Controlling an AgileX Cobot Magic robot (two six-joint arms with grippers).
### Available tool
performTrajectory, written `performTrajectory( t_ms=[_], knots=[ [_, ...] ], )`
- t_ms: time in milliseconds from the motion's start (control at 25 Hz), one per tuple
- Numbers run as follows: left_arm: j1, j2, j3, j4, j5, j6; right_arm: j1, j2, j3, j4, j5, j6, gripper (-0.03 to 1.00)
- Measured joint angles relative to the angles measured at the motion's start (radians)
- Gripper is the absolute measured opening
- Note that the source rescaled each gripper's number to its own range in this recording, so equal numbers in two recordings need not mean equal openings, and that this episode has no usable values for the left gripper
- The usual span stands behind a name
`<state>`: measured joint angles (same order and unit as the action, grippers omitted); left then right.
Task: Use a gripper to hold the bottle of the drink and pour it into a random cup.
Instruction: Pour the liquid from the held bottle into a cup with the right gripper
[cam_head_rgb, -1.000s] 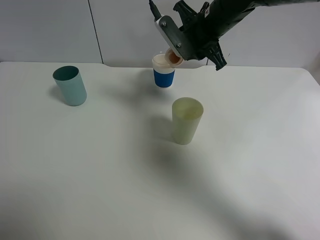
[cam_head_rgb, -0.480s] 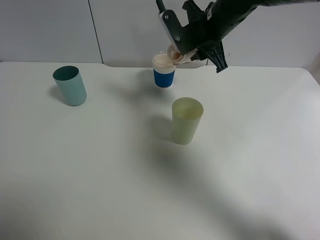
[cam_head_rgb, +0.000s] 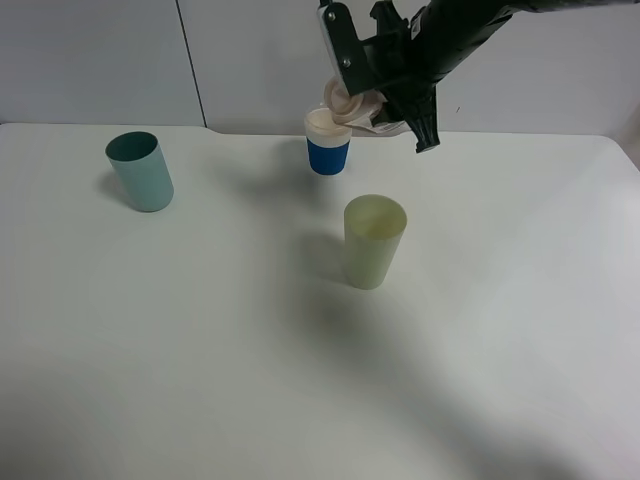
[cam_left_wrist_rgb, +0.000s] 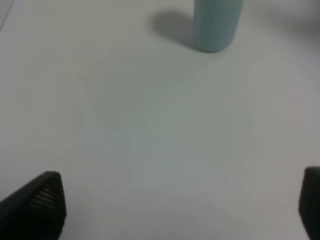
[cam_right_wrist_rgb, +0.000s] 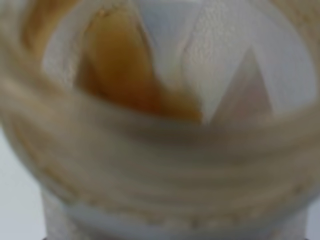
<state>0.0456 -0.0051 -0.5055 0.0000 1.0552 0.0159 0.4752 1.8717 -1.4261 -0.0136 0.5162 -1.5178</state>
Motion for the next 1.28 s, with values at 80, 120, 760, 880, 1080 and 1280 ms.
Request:
performTrajectory(
  t_ms=[80, 120, 760, 880, 1080, 1280],
  knots=[
    [0.0, 0.0, 0.0, 0.0, 0.0, 0.0, 0.0, 0.0, 0.0, 0.05, 0.004, 0.0, 0.02],
    [0.0, 0.0, 0.0, 0.0, 0.0, 0.0, 0.0, 0.0, 0.0, 0.075, 0.004, 0.0, 0.02],
    [0.0, 0.0, 0.0, 0.0, 0.0, 0.0, -0.002, 0.0, 0.0, 0.385, 0.108, -0.359, 0.02],
    [0.0, 0.0, 0.0, 0.0, 0.0, 0.0, -0.002, 0.0, 0.0, 0.515, 0.108, -0.5, 0.02],
    [0.0, 0.0, 0.0, 0.0, 0.0, 0.0, -0.005, 0.0, 0.0, 0.641, 0.082, -0.661, 0.02],
    [0.0, 0.0, 0.0, 0.0, 0.0, 0.001, -0.027, 0.0, 0.0, 0.672, 0.062, -0.795, 0.02]
  ],
)
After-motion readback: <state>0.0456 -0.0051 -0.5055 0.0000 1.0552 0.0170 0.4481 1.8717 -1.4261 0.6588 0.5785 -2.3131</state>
